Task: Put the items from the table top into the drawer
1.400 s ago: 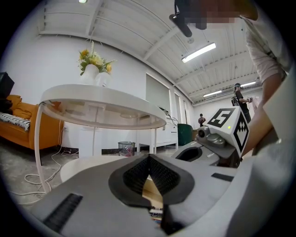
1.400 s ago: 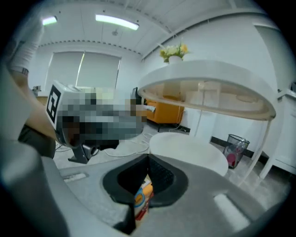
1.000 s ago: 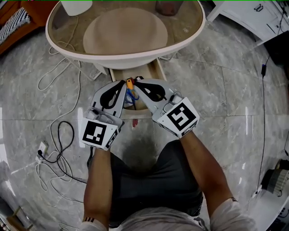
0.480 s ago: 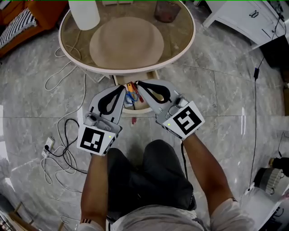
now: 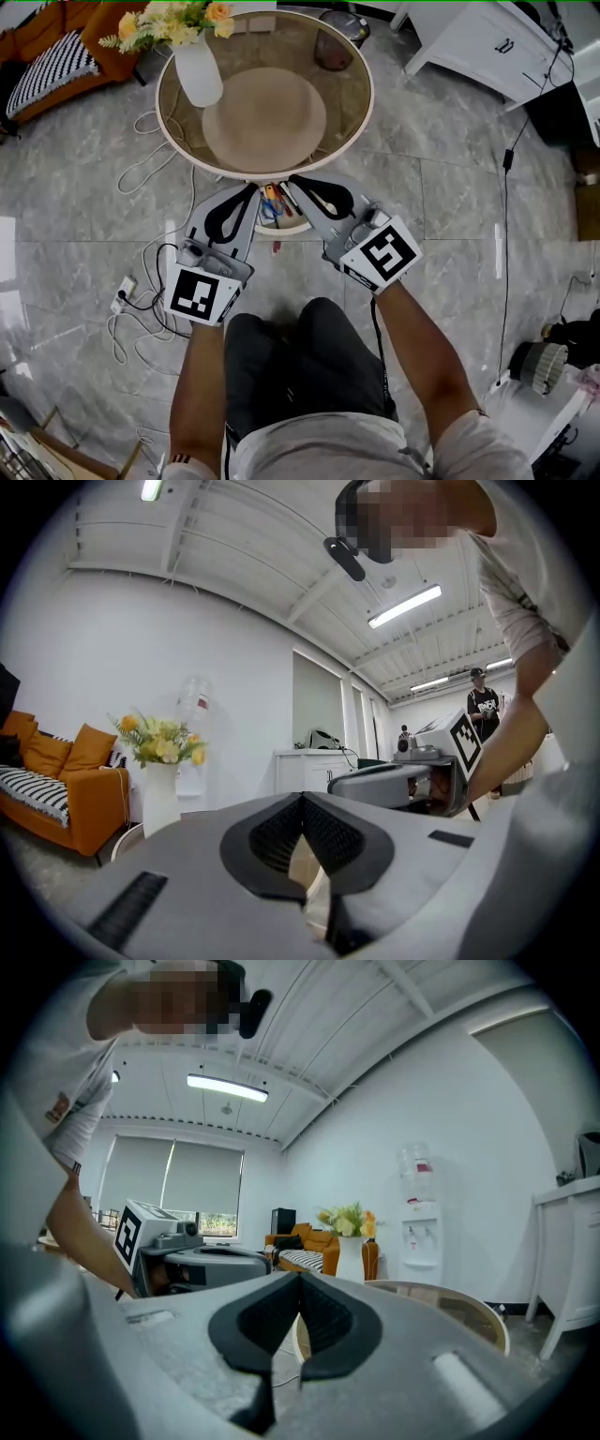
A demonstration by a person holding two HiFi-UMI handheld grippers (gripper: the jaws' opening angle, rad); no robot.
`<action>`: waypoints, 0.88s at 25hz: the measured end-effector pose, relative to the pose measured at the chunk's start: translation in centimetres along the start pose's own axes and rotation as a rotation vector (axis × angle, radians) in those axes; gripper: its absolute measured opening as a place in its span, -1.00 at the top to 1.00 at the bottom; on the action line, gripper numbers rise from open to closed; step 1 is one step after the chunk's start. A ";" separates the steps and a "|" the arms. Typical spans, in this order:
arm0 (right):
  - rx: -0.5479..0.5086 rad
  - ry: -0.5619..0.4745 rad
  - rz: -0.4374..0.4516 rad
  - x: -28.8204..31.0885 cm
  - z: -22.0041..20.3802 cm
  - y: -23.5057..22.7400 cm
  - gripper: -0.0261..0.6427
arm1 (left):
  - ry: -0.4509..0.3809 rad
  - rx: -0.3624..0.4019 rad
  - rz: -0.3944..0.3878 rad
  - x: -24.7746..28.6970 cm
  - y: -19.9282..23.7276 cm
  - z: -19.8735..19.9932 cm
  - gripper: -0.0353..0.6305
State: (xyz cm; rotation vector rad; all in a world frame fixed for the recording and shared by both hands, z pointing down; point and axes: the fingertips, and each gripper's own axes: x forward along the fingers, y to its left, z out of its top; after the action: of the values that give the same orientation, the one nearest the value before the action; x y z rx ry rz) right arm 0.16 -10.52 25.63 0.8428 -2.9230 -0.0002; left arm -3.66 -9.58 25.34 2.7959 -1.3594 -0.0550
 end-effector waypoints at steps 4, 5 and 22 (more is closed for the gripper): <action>0.011 -0.015 0.001 -1.0 6.4 0.8 0.92 | 0.015 0.005 -0.013 -0.6 -1.3 5.9 0.90; 0.012 -0.020 0.001 -1.4 7.8 1.0 0.92 | 0.021 0.008 -0.018 -0.7 -1.8 7.2 0.90; 0.047 -0.119 0.008 -9.7 27.9 7.0 0.92 | -0.016 0.004 -0.031 -4.5 -9.1 28.6 0.90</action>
State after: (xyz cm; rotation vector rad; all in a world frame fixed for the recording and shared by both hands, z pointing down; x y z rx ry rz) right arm 1.97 -0.22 -2.85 0.8672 -3.0486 0.0194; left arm -0.58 -0.85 -3.60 2.8263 -1.3215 -0.0761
